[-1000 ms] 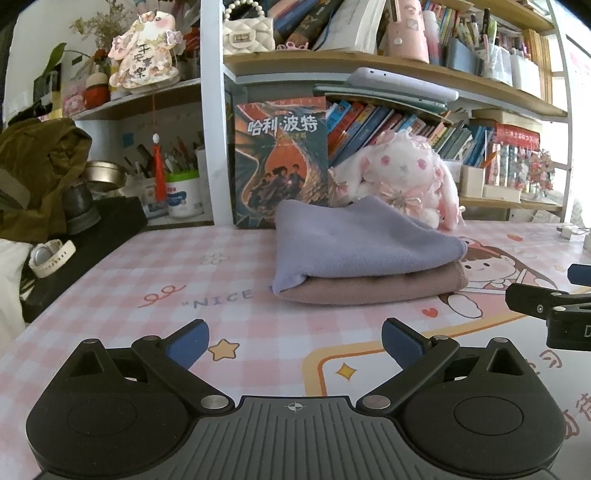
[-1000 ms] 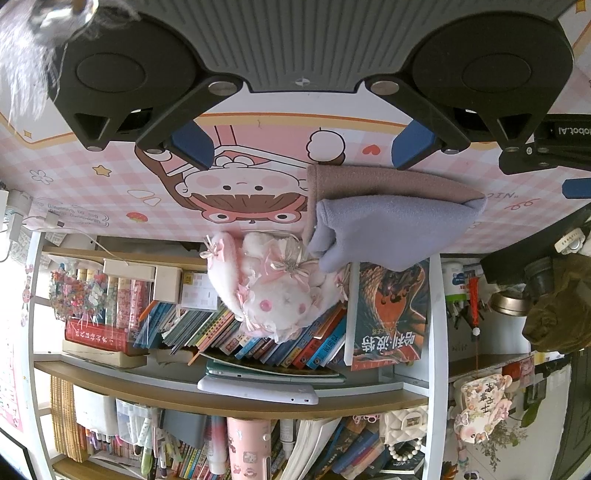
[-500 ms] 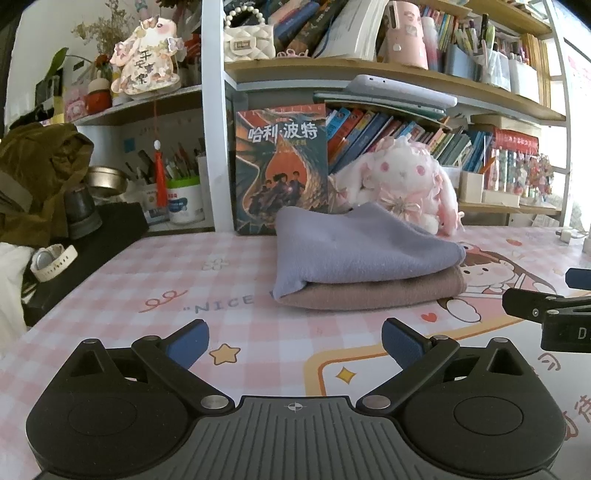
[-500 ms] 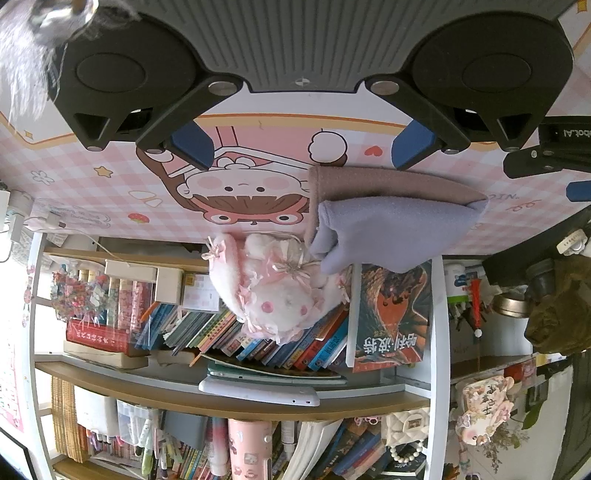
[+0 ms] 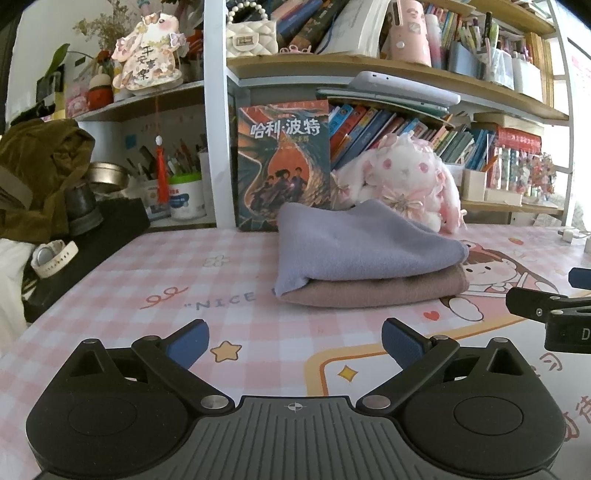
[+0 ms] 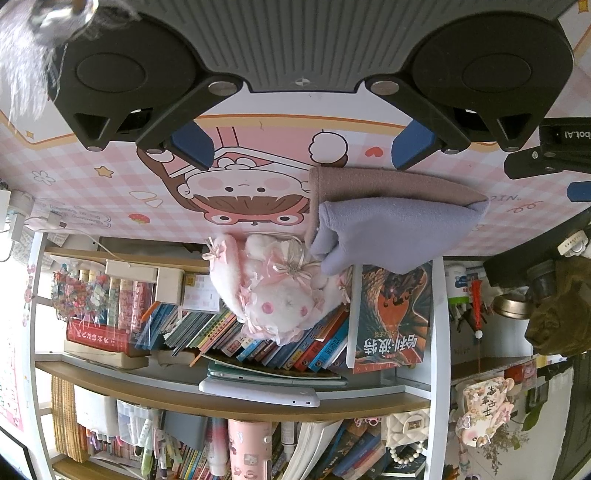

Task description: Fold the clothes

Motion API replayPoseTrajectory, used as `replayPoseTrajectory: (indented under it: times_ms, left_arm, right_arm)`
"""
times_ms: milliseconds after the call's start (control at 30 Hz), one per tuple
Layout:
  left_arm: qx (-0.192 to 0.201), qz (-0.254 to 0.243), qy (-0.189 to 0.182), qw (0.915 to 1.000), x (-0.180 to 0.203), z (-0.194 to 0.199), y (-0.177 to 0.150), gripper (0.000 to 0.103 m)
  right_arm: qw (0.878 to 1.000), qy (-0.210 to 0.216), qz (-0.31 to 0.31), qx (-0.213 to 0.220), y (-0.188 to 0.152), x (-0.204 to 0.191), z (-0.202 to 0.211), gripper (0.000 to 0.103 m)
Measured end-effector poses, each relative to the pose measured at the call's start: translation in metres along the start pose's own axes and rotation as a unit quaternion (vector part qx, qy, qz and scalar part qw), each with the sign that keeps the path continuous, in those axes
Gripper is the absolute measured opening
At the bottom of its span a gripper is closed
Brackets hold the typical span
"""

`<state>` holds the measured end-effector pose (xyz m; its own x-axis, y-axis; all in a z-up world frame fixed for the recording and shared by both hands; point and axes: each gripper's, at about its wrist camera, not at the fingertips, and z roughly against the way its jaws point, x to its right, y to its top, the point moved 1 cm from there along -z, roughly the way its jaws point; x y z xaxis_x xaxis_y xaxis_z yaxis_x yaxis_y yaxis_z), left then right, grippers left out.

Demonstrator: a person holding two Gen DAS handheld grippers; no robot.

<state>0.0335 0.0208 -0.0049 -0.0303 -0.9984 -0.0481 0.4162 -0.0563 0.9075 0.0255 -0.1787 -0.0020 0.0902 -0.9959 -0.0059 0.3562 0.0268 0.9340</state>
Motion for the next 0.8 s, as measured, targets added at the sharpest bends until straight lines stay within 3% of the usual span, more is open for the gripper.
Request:
replayPoseTrajectory:
  times_ms: [467, 800]
  left_arm:
    - [-0.008, -0.003, 0.024, 0.9997, 0.0007, -0.0020, -0.0005, 0.101]
    - [-0.013, -0.002, -0.004, 0.9999, -0.0003, -0.0042, -0.0011, 0.101]
  right_arm:
    - [1.000, 0.000, 0.000, -0.001, -0.0006, -0.0011, -0.0001, 0.103]
    - [1.000, 0.001, 0.003, -0.006, 0.0000, -0.0019, -0.0024, 0.103]
